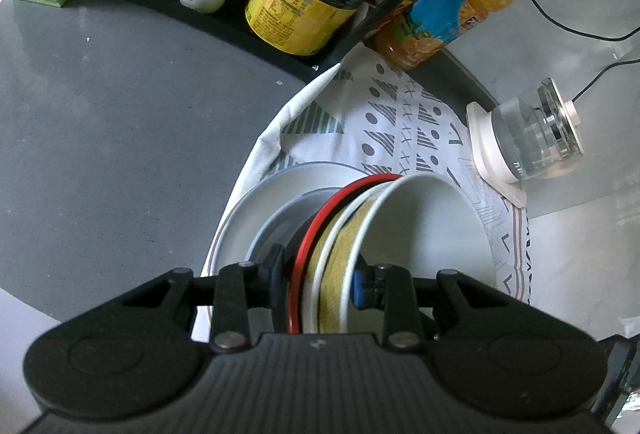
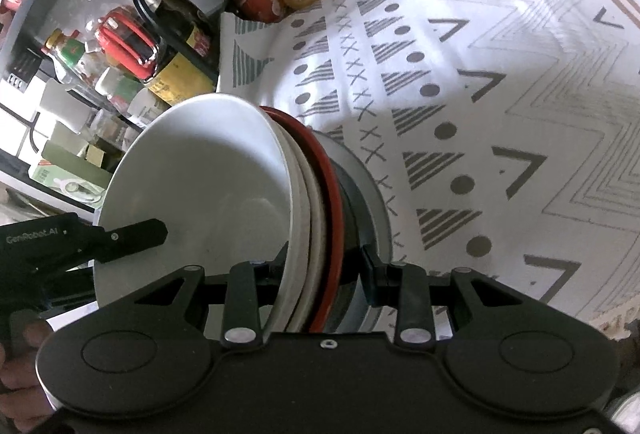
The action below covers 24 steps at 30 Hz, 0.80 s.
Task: Organize plates and bowls
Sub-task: 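Lift the bowl stack with both tools and lower it onto the plates, then open both tools to release the bowl stack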
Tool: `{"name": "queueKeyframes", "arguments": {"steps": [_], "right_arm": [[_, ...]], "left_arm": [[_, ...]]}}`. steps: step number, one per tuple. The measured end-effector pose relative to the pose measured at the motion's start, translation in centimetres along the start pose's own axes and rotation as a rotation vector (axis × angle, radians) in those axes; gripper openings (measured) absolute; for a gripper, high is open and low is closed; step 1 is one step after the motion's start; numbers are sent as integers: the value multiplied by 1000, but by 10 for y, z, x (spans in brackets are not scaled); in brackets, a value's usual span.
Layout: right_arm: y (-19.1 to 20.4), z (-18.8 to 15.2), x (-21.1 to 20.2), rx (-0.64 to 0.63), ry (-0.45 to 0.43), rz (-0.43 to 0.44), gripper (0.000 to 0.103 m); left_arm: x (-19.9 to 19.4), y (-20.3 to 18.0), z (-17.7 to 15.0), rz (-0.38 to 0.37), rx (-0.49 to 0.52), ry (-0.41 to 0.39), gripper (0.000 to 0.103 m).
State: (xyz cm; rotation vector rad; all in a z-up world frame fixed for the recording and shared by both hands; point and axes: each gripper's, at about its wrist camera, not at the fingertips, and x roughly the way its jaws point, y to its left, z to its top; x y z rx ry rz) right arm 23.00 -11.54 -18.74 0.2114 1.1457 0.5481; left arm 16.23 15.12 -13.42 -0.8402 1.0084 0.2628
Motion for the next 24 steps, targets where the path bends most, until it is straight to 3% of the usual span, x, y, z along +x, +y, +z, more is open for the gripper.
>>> {"name": "queueKeyframes", "arguments": {"steps": [9, 16, 24], "right_arm": [[1, -5, -5, 40, -24, 6, 47], [6, -9, -25, 47, -90, -22, 63], [9, -23, -53, 86, -191, -50, 70]], "left_arm": [[-2, -3, -3, 7, 23, 17, 35], [-14, -6, -5, -2, 55, 11, 49], [-35, -17, -16, 6, 147, -34, 67]]}}
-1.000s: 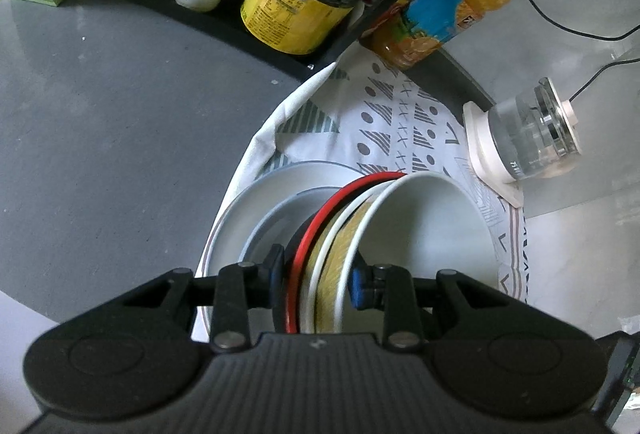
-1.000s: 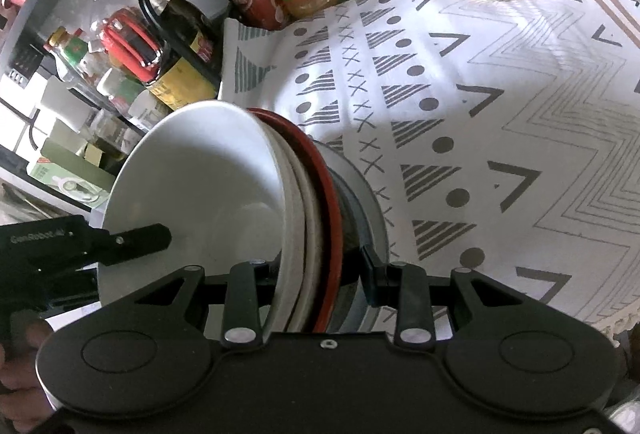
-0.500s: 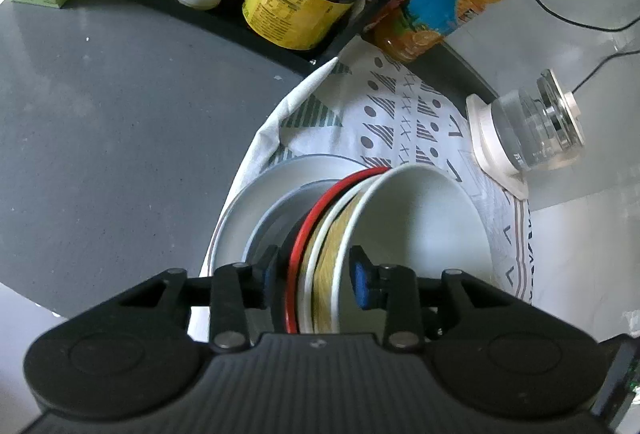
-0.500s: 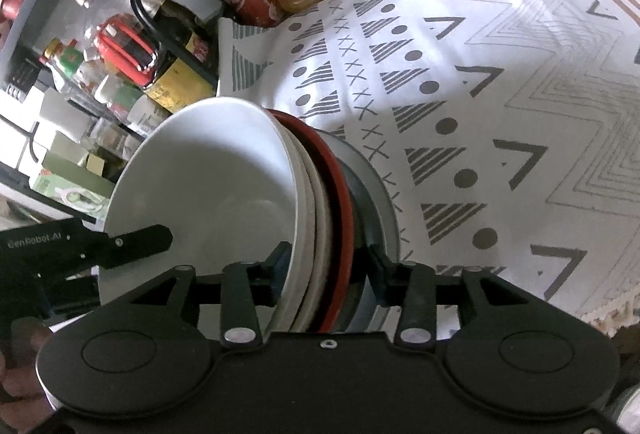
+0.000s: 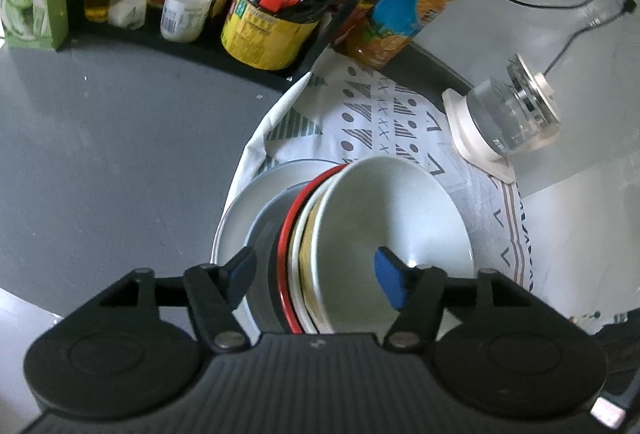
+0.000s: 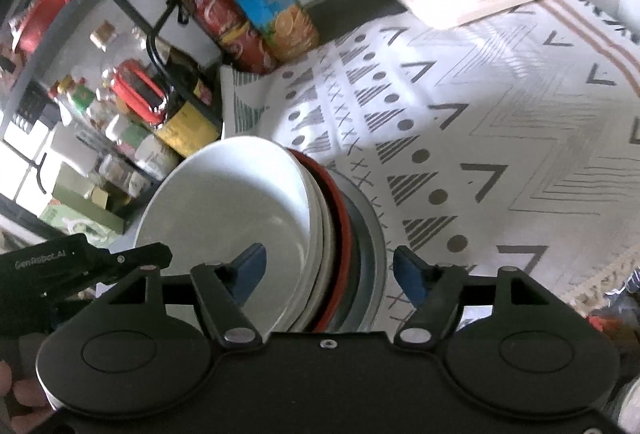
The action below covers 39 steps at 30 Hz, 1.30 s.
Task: Organize plates and bowls
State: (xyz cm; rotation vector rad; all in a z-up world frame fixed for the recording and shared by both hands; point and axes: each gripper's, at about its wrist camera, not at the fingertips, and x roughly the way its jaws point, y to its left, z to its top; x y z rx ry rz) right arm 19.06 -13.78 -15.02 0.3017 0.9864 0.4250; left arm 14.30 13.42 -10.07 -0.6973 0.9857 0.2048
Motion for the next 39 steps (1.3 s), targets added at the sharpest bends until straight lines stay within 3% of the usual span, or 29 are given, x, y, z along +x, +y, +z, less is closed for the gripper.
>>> {"name": "queueKeyframes", "arguments": {"steps": [10, 15, 20, 39], "right_arm": [[2, -14, -48, -22, -121, -35, 91], [-3, -15, -63, -30, -145, -70, 93], [-2, -20, -84, -58, -174, -86, 102], [-3, -75, -160, -107, -266, -168, 103]], "left_arm": [[-23, -25, -15, -26, 102, -40, 82], [-36, -34, -22, -26, 133, -58, 83], [-55, -42, -33, -25, 172, -99, 88], [-122, -61, -113, 40, 352, -197, 91]]}}
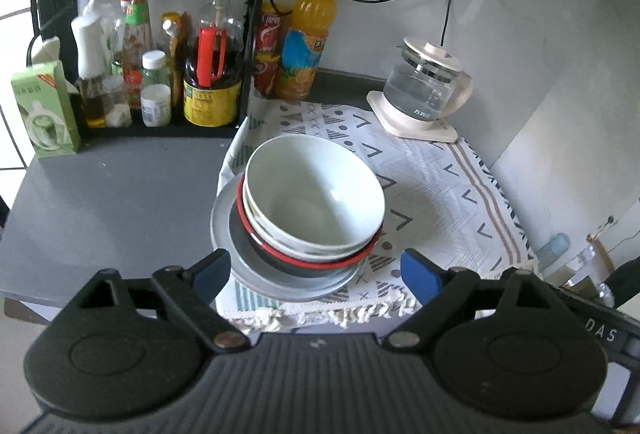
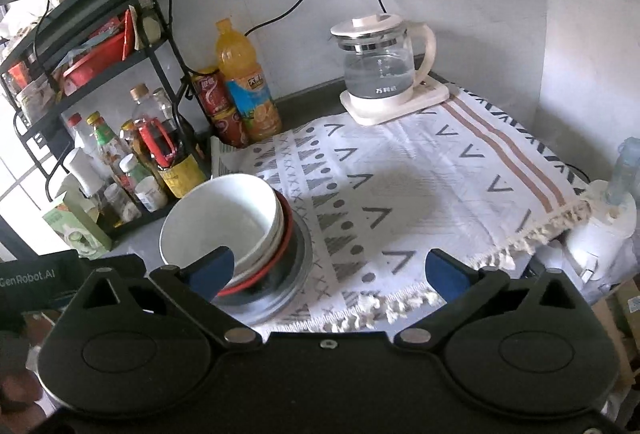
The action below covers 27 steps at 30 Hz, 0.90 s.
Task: Organize plates and bowls
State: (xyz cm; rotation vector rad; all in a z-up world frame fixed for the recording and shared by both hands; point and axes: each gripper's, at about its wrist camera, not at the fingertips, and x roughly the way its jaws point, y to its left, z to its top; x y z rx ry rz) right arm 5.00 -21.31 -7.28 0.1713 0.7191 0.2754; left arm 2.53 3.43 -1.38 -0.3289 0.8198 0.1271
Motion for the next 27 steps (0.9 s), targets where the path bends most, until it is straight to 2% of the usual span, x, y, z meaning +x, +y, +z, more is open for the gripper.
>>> {"name": "queueKeyframes", "arguments": {"steps": [9, 17, 20, 27], "right_arm": [[-3, -27, -33, -56, -28, -40, 103], [-4, -49, -53, -75, -35, -39, 103], [-4, -54, -59, -82, -30, -38, 103], [-4, -60, -73, -105, -48, -43, 103]], "left_arm": [[-29, -6, -32, 16, 81, -31, 95], [-43, -7, -59, 9, 123, -34, 99], [-48, -8, -65, 10, 138, -43, 102], [-59, -8, -71, 18, 140, -60, 102]]}}
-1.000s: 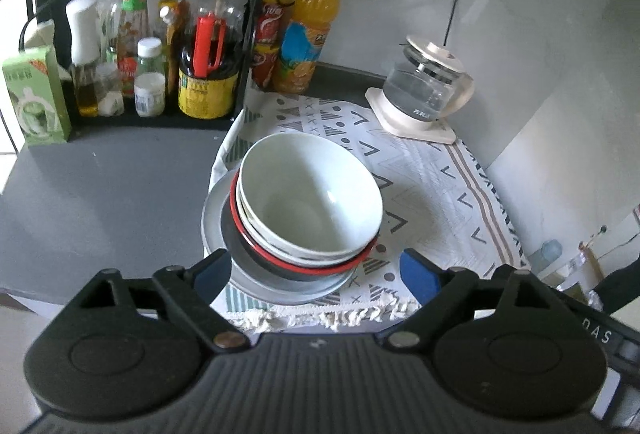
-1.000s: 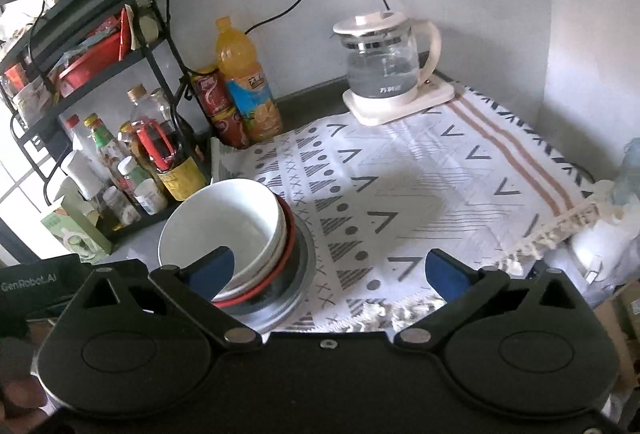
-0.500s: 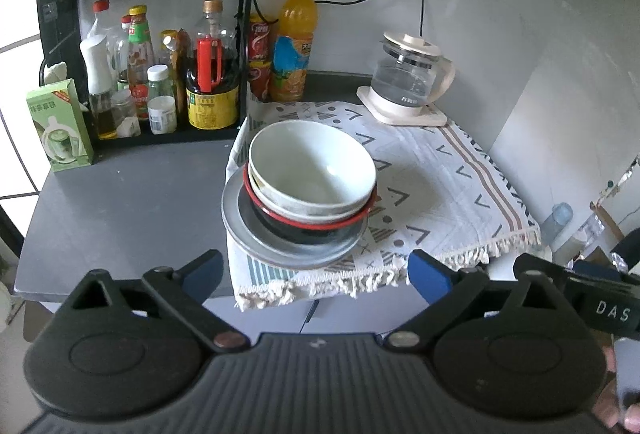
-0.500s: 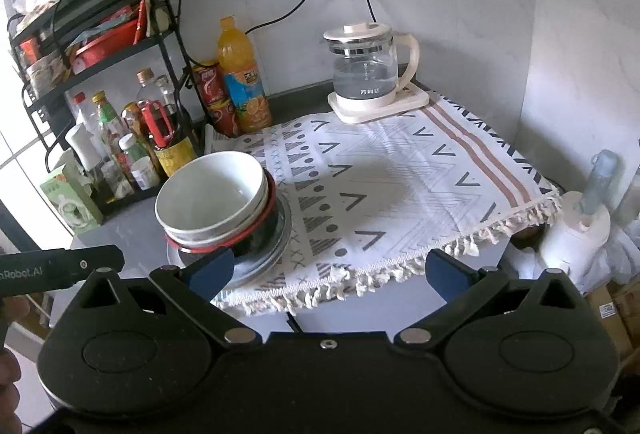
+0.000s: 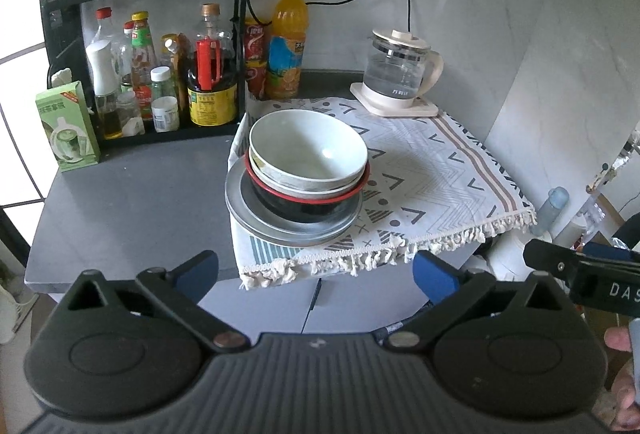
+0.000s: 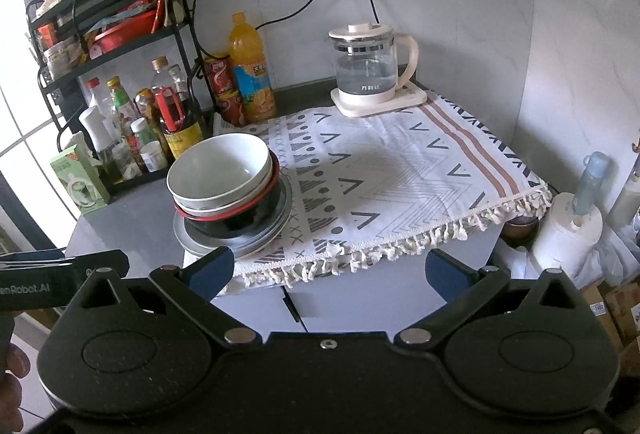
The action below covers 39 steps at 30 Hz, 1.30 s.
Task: Organize plates and bowls
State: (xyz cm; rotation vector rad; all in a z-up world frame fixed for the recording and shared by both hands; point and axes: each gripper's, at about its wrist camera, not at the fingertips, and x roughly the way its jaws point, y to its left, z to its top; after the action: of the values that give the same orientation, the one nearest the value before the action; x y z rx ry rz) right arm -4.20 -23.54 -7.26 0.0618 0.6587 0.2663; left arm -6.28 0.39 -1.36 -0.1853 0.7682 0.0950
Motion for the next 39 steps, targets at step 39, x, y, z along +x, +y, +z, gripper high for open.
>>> {"name": "queueKeyframes", "arguments": {"steps": [39], "right_arm": [[-14, 0, -22, -14, 6, 48, 103]], "left_arm": [[-18, -13, 0, -11, 3, 26, 102]]}}
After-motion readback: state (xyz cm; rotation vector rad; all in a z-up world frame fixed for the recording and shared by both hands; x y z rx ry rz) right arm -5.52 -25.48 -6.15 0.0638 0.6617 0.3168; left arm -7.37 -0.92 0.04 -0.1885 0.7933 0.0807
